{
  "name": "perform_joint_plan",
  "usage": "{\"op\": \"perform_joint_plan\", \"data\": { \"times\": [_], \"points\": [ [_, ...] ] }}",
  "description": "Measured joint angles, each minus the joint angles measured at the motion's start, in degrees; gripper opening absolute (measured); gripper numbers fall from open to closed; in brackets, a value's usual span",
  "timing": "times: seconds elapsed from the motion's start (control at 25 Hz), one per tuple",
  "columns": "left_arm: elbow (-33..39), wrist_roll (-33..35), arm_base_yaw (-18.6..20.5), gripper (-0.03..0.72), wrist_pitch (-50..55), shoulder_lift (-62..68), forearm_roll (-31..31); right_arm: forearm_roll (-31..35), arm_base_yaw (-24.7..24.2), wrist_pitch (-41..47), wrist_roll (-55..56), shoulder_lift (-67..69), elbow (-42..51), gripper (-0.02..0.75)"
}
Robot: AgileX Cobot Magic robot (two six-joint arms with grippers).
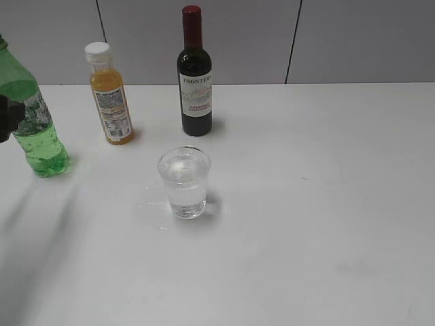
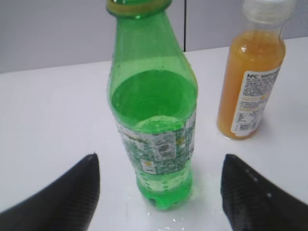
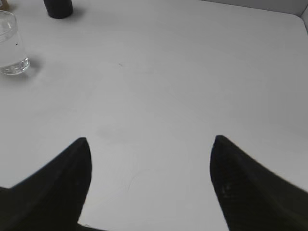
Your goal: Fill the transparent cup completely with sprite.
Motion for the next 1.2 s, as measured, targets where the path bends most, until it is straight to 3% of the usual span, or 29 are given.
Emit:
{"op": "perform_joint_plan", "data": {
  "times": [0.28, 0.36, 0.52, 0.68, 0.84, 1.08, 1.2],
  "points": [
    [-15.9, -0.9, 9.1, 0.587, 29.8, -0.2, 0.6, 0.0, 0.0, 0.0, 0.0, 0.0, 0.0, 0.582],
    [-20.5, -5.7, 11.3, 0.586, 36.2, -0.2, 6.0, 0.0, 0.0, 0.0, 0.0, 0.0, 0.0, 0.582],
    [-30.8, -20.2, 12.8, 0.585, 50.6, -0.2, 26.1, 0.0, 0.0, 0.0, 0.0, 0.0, 0.0, 0.582],
    [-37.1, -25.5, 13.0, 0.585, 63.8, -0.3, 31.5, 0.0, 0.0, 0.0, 0.0, 0.0, 0.0, 0.582],
    [-37.1, -24.8, 12.3, 0.585, 72.9, -1.5, 30.3, 0.0, 0.0, 0.0, 0.0, 0.0, 0.0, 0.582],
    [-29.3, -24.2, 5.8, 0.585, 70.0, -7.1, 29.9, 0.0, 0.0, 0.0, 0.0, 0.0, 0.0, 0.582],
    [-24.3, -24.1, 4.5, 0.585, 69.9, -9.6, 29.3, 0.1, 0.0, 0.0, 0.0, 0.0, 0.0, 0.582]
  ]
}}
